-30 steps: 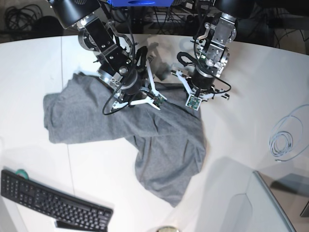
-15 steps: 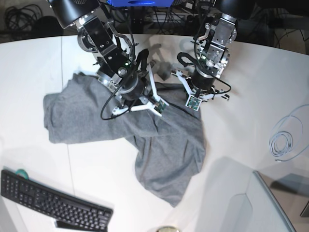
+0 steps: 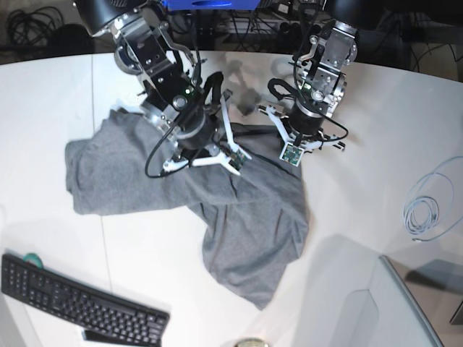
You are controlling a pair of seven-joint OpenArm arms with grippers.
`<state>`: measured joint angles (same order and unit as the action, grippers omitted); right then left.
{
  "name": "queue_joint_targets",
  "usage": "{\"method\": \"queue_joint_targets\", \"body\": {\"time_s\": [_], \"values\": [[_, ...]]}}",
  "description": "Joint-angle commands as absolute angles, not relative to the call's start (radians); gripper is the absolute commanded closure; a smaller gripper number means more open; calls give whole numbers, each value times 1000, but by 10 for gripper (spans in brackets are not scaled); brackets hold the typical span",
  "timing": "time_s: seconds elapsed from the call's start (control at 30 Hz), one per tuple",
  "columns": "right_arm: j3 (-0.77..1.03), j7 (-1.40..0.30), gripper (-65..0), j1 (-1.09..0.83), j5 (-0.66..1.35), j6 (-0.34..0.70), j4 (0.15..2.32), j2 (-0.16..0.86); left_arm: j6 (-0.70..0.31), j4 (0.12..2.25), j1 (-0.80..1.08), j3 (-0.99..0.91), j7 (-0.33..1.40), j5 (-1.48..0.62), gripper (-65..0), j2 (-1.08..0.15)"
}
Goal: Layout the t-shirt on the table in an organized manner, then fold the t-shirt properly
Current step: 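Grasp the shirt fabric with the right gripper next to the left gripper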
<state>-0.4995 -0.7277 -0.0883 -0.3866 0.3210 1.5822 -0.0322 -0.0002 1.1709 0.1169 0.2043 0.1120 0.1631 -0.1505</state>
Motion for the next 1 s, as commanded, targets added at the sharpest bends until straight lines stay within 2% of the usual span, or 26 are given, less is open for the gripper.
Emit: {"method": "queue_joint_targets", "body": {"time_s": [0.0, 0.1, 0.13, 0.23, 0.5, 0.63, 0.67, 0.8, 0.97], "values": [[-503, -713, -170, -85, -387, 315, 1606, -33, -8, 1168, 122, 203, 171, 163, 0, -157], [-504, -671, -293, -102, -387, 311, 1589, -31, -8, 1170, 122, 203, 171, 163, 0, -157], [-498, -641, -309, -102, -389, 311, 1572, -31, -8, 1170, 122, 203, 171, 163, 0, -157], [-495, -613, -306, -87, -389, 311, 1523, -31, -8, 1170, 124, 203, 171, 163, 0, -157], [-493, -610, -168, -68, -389, 309, 1455, -39, -8, 1171, 124, 203, 171, 163, 0, -157], [-493, -613, -18, -58, -389, 309, 1454, -39, -8, 1171, 124, 203, 171, 163, 0, -157], [-493, -613, 0, -56, -389, 309, 1454, -39, -8, 1171, 124, 203, 171, 163, 0, -157], [-492, -613, -8, -53, -389, 306, 1455, -39, -8, 1171, 124, 203, 171, 163, 0, -157], [-495, -610, -8, -42, -389, 231, 1477, -39, -8, 1182, 131, 203, 171, 162, 0, -157]]}}
